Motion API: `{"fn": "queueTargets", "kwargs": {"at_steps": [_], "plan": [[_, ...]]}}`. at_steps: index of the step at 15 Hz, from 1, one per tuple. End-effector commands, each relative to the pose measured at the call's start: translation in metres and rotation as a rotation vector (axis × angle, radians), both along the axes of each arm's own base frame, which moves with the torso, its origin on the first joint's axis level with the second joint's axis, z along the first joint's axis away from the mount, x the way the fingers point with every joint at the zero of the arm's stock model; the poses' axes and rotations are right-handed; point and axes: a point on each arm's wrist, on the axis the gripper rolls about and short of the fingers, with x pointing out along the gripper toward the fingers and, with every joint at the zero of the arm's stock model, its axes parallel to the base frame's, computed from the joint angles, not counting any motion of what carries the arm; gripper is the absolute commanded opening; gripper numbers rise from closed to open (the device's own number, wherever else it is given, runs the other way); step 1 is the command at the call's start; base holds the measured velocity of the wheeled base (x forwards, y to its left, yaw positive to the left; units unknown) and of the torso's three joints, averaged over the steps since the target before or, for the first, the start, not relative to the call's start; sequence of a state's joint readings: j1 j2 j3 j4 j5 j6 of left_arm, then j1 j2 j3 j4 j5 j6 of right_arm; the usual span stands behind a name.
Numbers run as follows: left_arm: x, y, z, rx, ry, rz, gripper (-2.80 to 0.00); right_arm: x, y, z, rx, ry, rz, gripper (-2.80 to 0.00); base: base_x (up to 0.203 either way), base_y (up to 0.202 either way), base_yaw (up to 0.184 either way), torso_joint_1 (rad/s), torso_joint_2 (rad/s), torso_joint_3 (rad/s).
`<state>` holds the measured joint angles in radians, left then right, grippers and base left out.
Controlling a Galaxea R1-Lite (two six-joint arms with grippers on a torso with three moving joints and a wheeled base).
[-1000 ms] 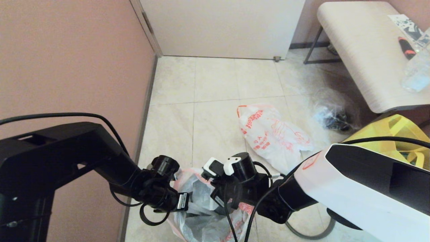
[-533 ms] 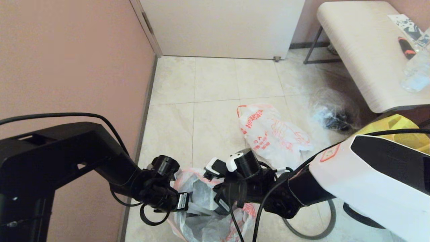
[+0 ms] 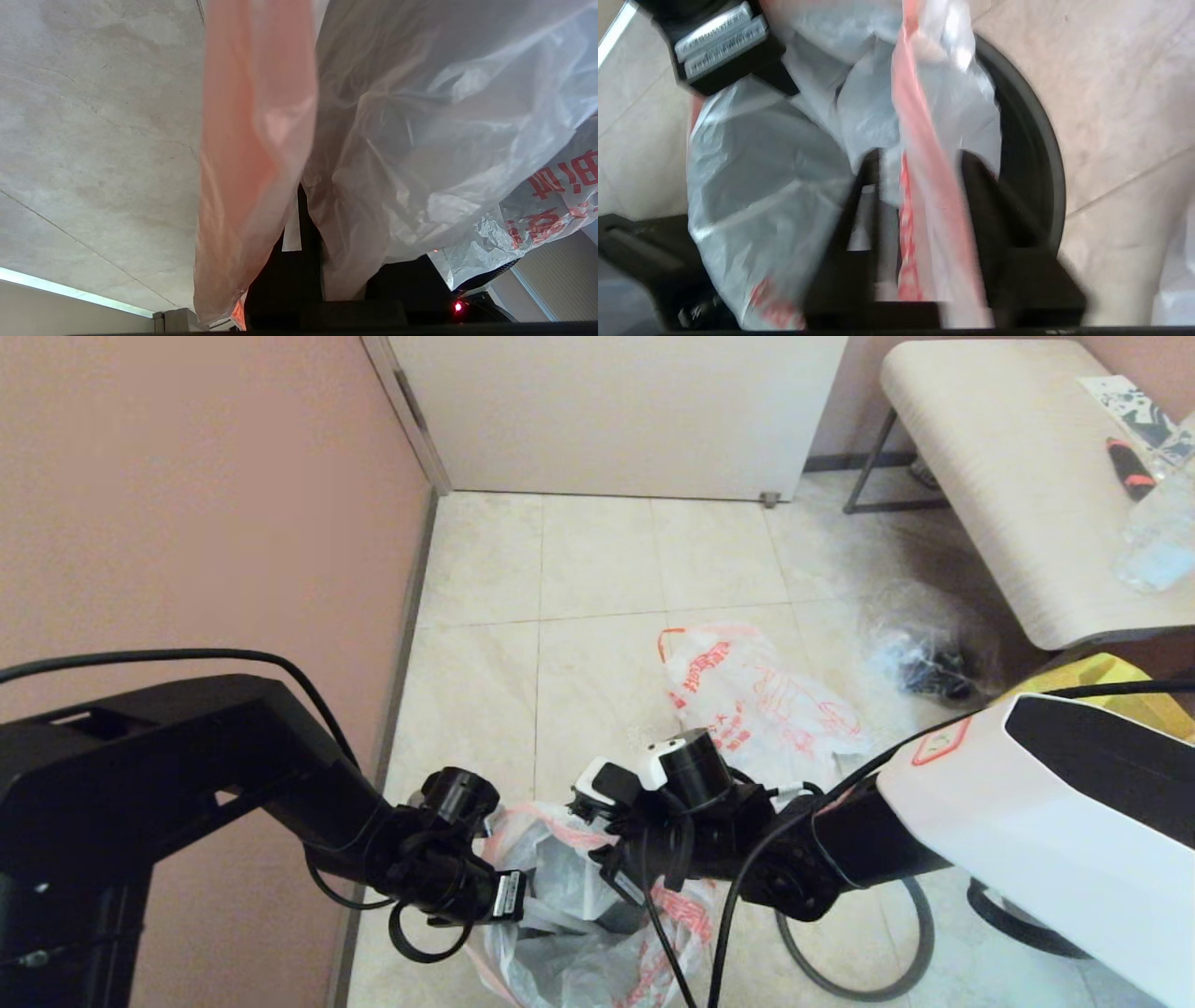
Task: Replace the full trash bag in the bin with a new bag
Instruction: Put the new garbage bag on the trash can
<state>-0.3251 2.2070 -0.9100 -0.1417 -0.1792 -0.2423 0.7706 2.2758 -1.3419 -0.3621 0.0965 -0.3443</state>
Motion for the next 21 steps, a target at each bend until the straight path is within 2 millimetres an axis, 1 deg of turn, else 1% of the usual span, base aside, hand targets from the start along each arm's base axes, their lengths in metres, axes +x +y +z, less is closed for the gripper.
{"fn": "queueTargets", "kwargs": {"at_steps": [1,4,7,10,14,15,17,21], "plan": [[0.000,0.000,-0.001,0.000,0.002,0.001,-2.80,0.010,0.001,-0.009,0.001,0.007,0.011,0.00,0.000,0.000,0.000,0.000,0.00,0.000],[0.000,0.000,-0.001,0.001,0.004,0.000,-2.80,0.017,-0.003,-0.020,-0.027,-0.009,0.078,0.00,0.000,0.000,0.000,0.000,0.00,0.000],[0.000,0.000,-0.002,0.002,0.004,-0.001,-2.80,0.033,-0.004,-0.024,-0.024,-0.039,0.099,0.00,0.000,0.000,0.000,0.000,0.00,0.000],[0.001,0.000,-0.002,0.003,0.005,0.001,-2.80,0.037,-0.003,-0.027,-0.017,-0.032,0.121,0.00,0.000,0.000,0.000,0.000,0.00,0.000],[0.002,0.000,-0.006,0.022,0.006,0.006,-2.80,0.040,-0.005,-0.036,-0.006,0.008,0.158,0.00,0.000,0.000,0.000,0.000,0.00,0.000],[0.002,0.000,-0.006,0.022,0.006,0.007,-2.80,0.041,-0.005,-0.036,-0.001,0.013,0.168,-2.80,0.000,0.000,0.000,0.000,0.00,0.000],[0.002,0.000,-0.006,0.021,0.006,0.006,-2.80,0.041,-0.004,-0.036,0.000,0.020,0.172,-2.80,0.000,0.000,0.000,0.000,0.00,0.000],[0.002,0.000,-0.006,0.022,0.006,0.005,-2.80,0.039,-0.005,-0.037,0.009,0.085,0.198,-2.80,0.000,0.000,0.000,0.000,0.00,0.000]]}}
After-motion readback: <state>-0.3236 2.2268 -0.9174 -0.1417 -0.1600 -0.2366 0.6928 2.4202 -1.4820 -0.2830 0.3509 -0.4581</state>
